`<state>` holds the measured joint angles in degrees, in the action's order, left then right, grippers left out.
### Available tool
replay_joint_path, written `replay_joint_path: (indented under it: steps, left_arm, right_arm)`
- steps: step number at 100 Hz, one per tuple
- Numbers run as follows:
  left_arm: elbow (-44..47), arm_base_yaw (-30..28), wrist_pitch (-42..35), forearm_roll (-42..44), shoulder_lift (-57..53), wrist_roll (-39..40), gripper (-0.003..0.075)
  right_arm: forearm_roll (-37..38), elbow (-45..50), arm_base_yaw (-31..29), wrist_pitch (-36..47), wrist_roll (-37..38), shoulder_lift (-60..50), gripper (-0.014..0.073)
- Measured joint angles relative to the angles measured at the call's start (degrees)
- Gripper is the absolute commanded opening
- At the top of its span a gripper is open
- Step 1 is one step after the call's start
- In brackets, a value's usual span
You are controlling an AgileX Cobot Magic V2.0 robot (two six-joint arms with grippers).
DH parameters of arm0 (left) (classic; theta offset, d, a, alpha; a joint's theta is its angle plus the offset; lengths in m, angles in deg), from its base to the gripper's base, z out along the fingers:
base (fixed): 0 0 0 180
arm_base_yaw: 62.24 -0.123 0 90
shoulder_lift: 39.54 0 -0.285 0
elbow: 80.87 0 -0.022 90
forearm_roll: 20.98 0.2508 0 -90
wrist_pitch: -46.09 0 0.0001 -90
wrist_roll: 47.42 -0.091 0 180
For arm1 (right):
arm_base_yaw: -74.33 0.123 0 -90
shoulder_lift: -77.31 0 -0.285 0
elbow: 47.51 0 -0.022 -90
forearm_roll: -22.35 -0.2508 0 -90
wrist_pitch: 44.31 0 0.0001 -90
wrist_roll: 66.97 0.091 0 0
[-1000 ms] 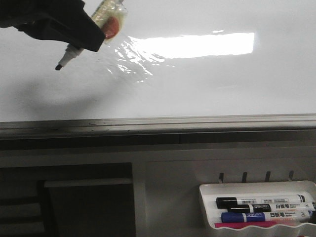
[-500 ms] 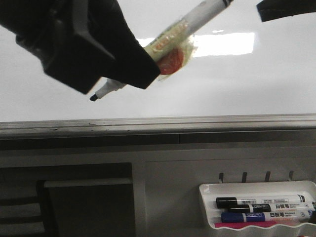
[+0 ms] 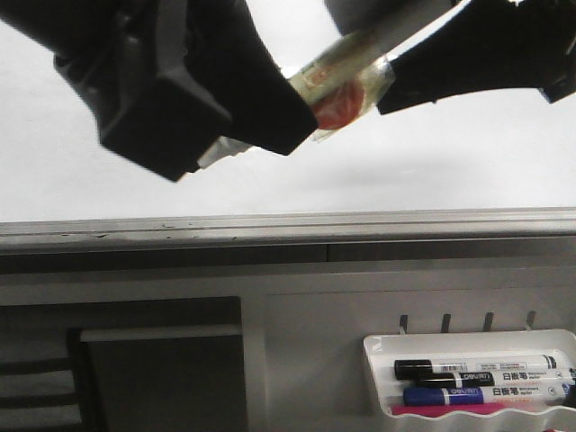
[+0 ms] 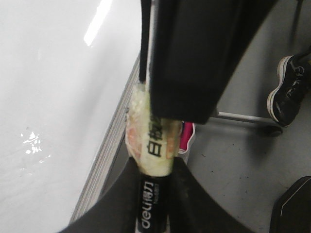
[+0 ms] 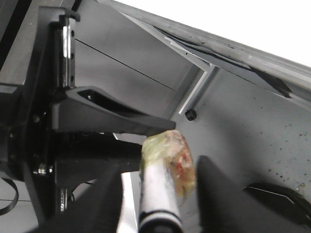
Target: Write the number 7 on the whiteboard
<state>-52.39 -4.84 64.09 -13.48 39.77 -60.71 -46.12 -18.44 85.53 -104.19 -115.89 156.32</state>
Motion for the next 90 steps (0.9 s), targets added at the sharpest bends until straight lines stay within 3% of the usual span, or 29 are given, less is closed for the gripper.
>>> replay_joint_path:
  steps: [12,30,42,54,61,77,90]
  left_arm:
    - [0.0,0.0,-0.2,1.0,0.1,0.0,-0.0020]
    - [0.0,0.0,0.0,1.3,0.1,0.0,0.0008]
    - [0.0,0.0,-0.2,1.2,0.1,0.0,0.0182]
    - [0.0,-0.2,-0.8,-0.4,0.1,0.0,0.0438]
    - [0.0,-1.3,-1.6,-1.5,-0.4,0.2,0.0506]
    - [0.0,-7.8,-3.0,-5.3,-4.7,1.2,0.0489]
    - [0.0,-16.3,-2.6,-11.8,-8.8,1.4,0.0472]
  right_arm:
    - [-0.2,0.0,0.0,0.7,-2.0,0.0,-0.0074]
    - [-0.7,0.0,0.0,0.6,-3.4,0.0,-0.0070]
    - [-0.9,0.0,0.0,0.1,-6.1,0.0,-0.0067]
    - [-1.1,0.0,0.0,0.8,-7.4,0.0,-0.0062]
    - [-1.3,0.0,0.0,2.1,-7.5,0.0,-0.0062]
    - [-1.3,0.4,0.0,6.9,-7.5,-2.0,-0.0062]
    - [-1.4,2.9,0.0,13.3,-7.5,-6.9,-0.0062]
